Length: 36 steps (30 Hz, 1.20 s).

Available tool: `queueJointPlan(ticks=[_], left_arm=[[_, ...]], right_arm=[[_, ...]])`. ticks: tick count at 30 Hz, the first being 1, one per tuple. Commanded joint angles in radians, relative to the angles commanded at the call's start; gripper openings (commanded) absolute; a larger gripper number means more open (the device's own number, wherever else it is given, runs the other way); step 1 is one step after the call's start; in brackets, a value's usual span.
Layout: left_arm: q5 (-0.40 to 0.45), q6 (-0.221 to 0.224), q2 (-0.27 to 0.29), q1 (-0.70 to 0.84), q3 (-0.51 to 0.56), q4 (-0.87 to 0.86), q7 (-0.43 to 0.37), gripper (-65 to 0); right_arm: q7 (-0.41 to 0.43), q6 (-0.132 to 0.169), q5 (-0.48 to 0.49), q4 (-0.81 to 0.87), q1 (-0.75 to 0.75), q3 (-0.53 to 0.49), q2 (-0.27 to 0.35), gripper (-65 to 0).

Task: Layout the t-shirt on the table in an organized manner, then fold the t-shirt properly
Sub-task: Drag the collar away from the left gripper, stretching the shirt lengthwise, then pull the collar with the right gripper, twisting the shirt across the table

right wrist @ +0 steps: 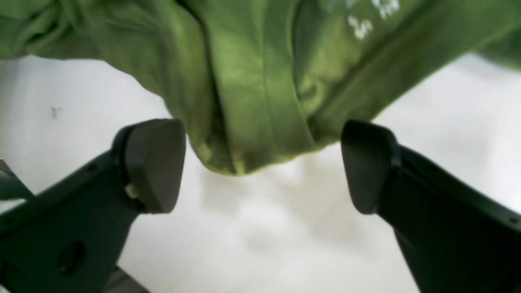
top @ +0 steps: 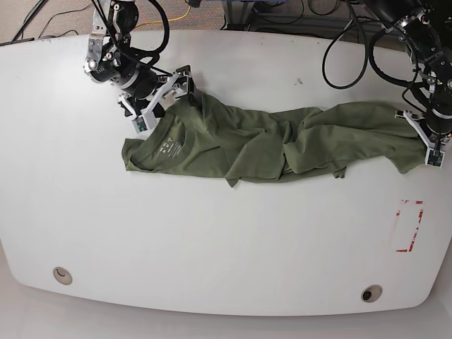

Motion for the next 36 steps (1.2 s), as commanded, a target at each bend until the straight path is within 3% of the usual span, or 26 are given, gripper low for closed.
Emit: queueJointPlan(ticks=[9, 11, 13, 22, 29, 36], left_arm=[[0.000, 0.000, 0.000, 0.000, -0.003, 0.000, 0.000, -65.0], [0.000, 0.000, 0.000, 0.000, -0.003, 0.000, 0.000, -65.0], [0.000, 0.000, 0.000, 0.000, -0.003, 0.000, 0.000, -65.0], [0.000, 0.000, 0.000, 0.000, -0.002, 0.000, 0.000, -65.0], [0.000, 0.000, 0.000, -0.002, -0.003, 0.002, 0.000, -65.0], [-0.002, 0.000, -0.023, -0.008, -0.003, 0.005, 0.000, -65.0]], right_arm=[[0.071, 0.000, 0.000, -0.095, 0.009, -0.043, 0.005, -8.4], [0.081, 0.000, 0.000, -0.106, 0.009, -0.044, 0.000, -12.0], [0.086, 0.000, 0.000, -0.107, 0.009, -0.054, -0.002, -18.5], [0.086, -0.009, 0.008, -0.103, 0.025, -0.120, -0.002, -64.4], [0.069, -0.011, 0.009, -0.002, 0.005, -0.114, -0.002, -65.0], [-0.041, -0.011, 0.009, 0.193, -0.006, -0.103, 0.006, -65.0]])
